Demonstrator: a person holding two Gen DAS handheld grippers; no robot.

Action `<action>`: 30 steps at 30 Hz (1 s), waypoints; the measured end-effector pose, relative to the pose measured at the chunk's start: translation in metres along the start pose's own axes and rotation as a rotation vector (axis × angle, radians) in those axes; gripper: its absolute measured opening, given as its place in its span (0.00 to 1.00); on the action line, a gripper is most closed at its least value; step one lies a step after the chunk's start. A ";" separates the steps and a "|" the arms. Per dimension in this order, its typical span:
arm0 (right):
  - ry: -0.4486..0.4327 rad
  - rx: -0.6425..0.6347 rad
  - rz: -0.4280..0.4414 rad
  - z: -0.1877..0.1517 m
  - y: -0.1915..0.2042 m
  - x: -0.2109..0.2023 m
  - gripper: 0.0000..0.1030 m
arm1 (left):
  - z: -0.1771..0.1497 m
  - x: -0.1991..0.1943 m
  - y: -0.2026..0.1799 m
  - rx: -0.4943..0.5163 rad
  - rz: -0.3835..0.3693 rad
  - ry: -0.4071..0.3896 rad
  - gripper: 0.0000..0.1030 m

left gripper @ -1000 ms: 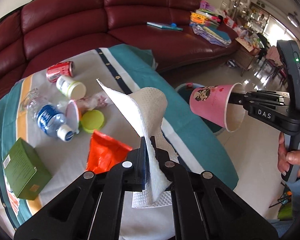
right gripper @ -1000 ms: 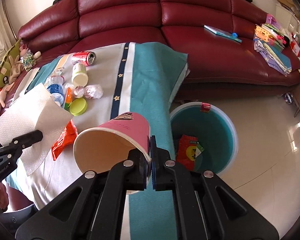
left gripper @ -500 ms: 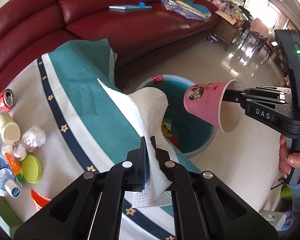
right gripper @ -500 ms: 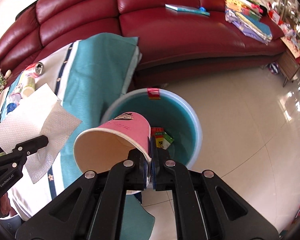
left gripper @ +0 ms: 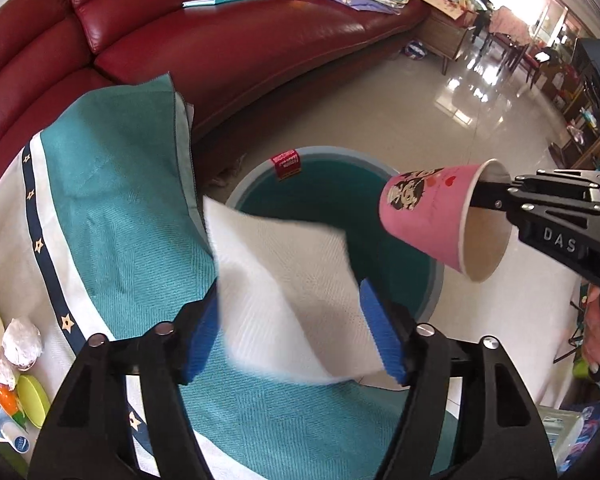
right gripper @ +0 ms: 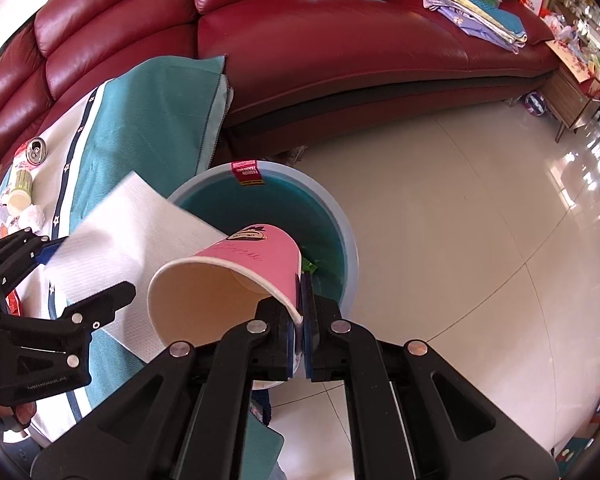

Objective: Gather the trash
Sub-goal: 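Drop the tissue and pink cup into the teal bin by opening both tools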

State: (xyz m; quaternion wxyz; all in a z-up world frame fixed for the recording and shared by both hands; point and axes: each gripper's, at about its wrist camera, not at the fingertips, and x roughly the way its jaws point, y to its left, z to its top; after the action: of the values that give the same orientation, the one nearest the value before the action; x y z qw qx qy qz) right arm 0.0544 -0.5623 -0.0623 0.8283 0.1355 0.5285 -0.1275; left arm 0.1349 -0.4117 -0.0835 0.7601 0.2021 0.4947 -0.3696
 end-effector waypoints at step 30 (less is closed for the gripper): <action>0.064 -0.019 -0.031 0.000 0.036 -0.010 0.83 | -0.066 -0.051 0.054 -0.153 -0.040 -0.018 0.91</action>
State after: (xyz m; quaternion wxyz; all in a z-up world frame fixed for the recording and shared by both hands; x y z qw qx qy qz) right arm 0.0629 -0.5280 -0.0499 0.8100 0.1237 0.5581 -0.1309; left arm 0.1242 -0.3145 -0.0692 0.7704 0.1303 0.5184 -0.3476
